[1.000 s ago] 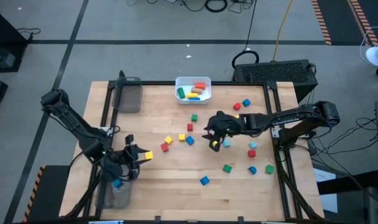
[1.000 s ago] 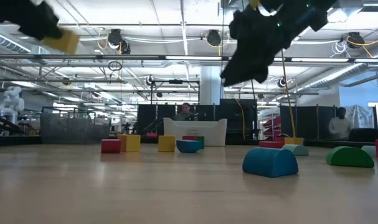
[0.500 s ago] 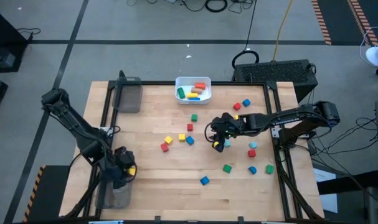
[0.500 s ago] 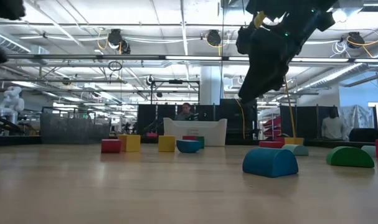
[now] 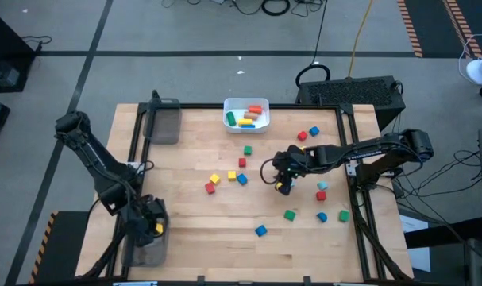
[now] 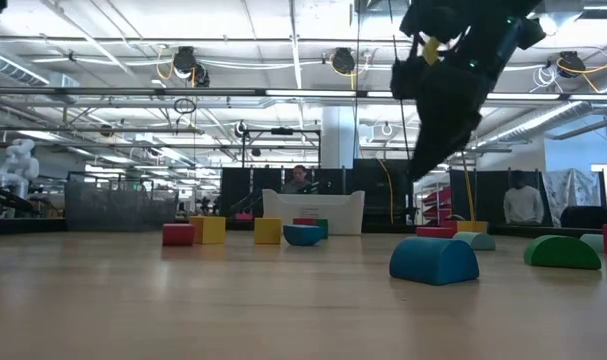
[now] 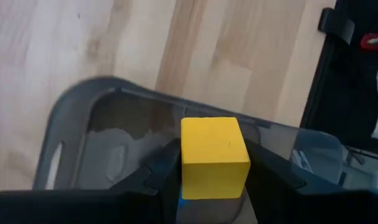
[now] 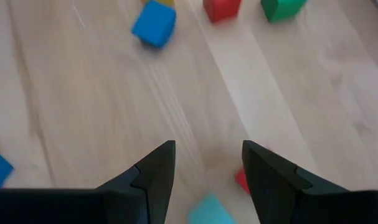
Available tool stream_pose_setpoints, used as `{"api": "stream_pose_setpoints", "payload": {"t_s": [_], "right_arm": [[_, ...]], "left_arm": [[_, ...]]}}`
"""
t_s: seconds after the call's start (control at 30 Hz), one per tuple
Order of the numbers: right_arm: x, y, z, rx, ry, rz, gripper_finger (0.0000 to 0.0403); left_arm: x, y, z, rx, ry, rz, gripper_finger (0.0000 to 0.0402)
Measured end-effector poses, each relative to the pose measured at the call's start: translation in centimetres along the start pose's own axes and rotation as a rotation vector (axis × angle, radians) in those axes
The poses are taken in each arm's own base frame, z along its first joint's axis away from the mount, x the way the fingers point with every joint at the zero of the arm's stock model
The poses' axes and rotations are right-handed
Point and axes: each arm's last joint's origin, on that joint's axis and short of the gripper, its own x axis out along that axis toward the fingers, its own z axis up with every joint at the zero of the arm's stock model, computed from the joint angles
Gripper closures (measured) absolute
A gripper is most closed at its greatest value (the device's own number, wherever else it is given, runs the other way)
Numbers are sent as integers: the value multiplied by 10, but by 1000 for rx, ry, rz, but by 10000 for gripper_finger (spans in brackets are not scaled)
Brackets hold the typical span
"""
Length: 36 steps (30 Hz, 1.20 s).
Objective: Sort blocks by size
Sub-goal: Put the yellow square block into the bottom black bin
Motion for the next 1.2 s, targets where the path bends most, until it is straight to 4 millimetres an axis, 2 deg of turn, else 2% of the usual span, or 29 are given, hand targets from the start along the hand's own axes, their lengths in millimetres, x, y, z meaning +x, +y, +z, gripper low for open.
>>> {"api": "stream_pose_setpoints", "payload": {"t_s": [0.2,0.47,0.8,1.03,1.2], "right_arm": [[0,-4,-8,-13,84,-48,232],[0,-6,-8,-12,68,-95,232],[0,-5,-6,-7,40,-91,232],[-1,-11,-10,-35,51,-223,232],[-2,-12,-11,-38,68,-241,232]], "left_arm": [[0,3,-9,-60,55,46,252],[-1,7,-20,-125,122,104,252],[2,11,-20,-121,67,135,252],[4,12,-20,-99,62,142,252],[4,13,-19,-128,49,151,252]]}}
